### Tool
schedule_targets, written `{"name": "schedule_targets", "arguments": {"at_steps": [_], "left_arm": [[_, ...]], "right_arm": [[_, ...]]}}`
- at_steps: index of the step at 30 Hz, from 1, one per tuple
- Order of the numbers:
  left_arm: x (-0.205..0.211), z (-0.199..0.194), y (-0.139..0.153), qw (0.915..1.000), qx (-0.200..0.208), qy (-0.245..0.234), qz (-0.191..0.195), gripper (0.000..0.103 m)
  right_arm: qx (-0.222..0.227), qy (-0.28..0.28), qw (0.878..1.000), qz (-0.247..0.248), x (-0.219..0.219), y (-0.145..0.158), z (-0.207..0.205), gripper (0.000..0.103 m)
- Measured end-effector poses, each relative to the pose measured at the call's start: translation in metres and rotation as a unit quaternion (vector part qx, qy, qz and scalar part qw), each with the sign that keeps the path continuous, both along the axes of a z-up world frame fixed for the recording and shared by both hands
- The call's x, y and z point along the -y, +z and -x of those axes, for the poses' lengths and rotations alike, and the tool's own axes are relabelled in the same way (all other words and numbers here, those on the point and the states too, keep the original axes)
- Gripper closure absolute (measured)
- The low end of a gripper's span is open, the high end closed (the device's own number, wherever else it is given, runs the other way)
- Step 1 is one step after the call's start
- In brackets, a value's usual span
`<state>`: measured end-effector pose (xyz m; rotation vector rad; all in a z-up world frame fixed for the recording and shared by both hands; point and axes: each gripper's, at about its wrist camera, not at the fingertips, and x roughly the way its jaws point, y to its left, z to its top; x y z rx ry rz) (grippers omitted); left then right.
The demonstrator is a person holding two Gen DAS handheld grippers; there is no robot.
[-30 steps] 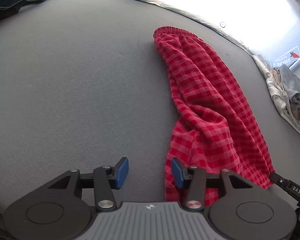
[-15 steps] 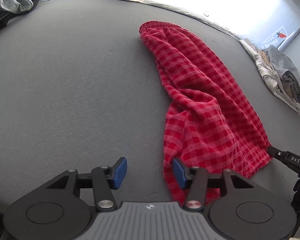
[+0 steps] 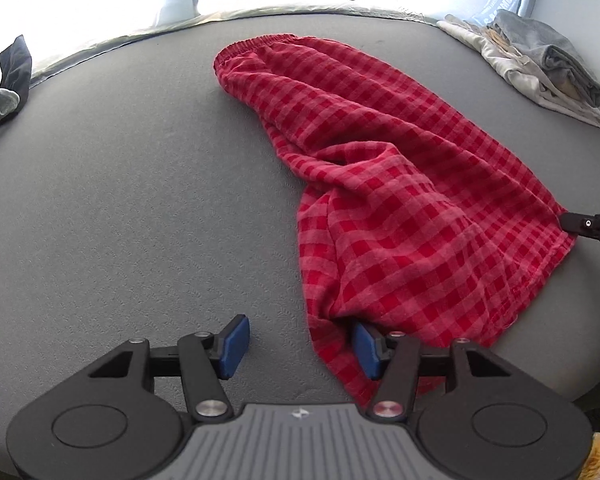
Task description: Fold clothes
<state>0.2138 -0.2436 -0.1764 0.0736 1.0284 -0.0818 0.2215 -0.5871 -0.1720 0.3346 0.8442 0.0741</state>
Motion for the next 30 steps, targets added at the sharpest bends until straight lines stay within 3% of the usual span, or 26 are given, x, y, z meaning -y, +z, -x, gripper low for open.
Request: {"name": "schedule_targets", "arguments": {"at_steps": [6,7,8,9,10,14,18,21,27,30], "left_arm": [[0.010,0.000,0.000,0.9979,0.046,-0.009,-0.044,0.048],[0.010,0.001,0.001,0.9976,0.052,-0.009,-0.044,0.058],[0.009,0.001,0.002,0.9978,0.054,-0.009,-0.036,0.082],[0.006,0.002,0.003,0.9983,0.053,-0.009,-0.023,0.094],[0.004,0.004,0.004,0.9983,0.057,-0.005,-0.014,0.098],[-0.010,0.012,0.014,0.9977,0.058,0.021,0.030,0.099],[-0.039,0.021,0.011,0.9928,0.021,0.084,0.083,0.099],[-0.059,0.024,0.004,0.9857,-0.009,0.122,0.116,0.099],[-0.053,0.033,0.016,0.9915,0.013,0.097,0.086,0.085],[-0.066,0.036,0.022,0.9889,0.031,0.108,0.098,0.075]], "right_arm": [[-0.001,0.005,1.000,0.003,0.000,0.000,-0.001,0.099],[-0.001,0.005,1.000,0.002,0.000,0.000,-0.001,0.099],[-0.001,0.005,1.000,0.002,0.000,0.000,-0.001,0.099],[-0.002,0.005,1.000,0.002,0.000,0.000,-0.001,0.099],[-0.003,0.006,1.000,0.002,0.000,0.001,-0.001,0.099],[-0.014,0.017,1.000,0.022,-0.006,0.004,-0.005,0.096],[-0.025,0.038,0.998,0.050,-0.016,0.008,-0.007,0.086],[-0.030,0.054,0.995,0.078,-0.025,0.010,-0.008,0.084],[-0.046,0.055,0.993,0.091,-0.031,0.014,-0.018,0.079],[-0.046,0.041,0.995,0.084,-0.032,0.015,-0.027,0.079]]}}
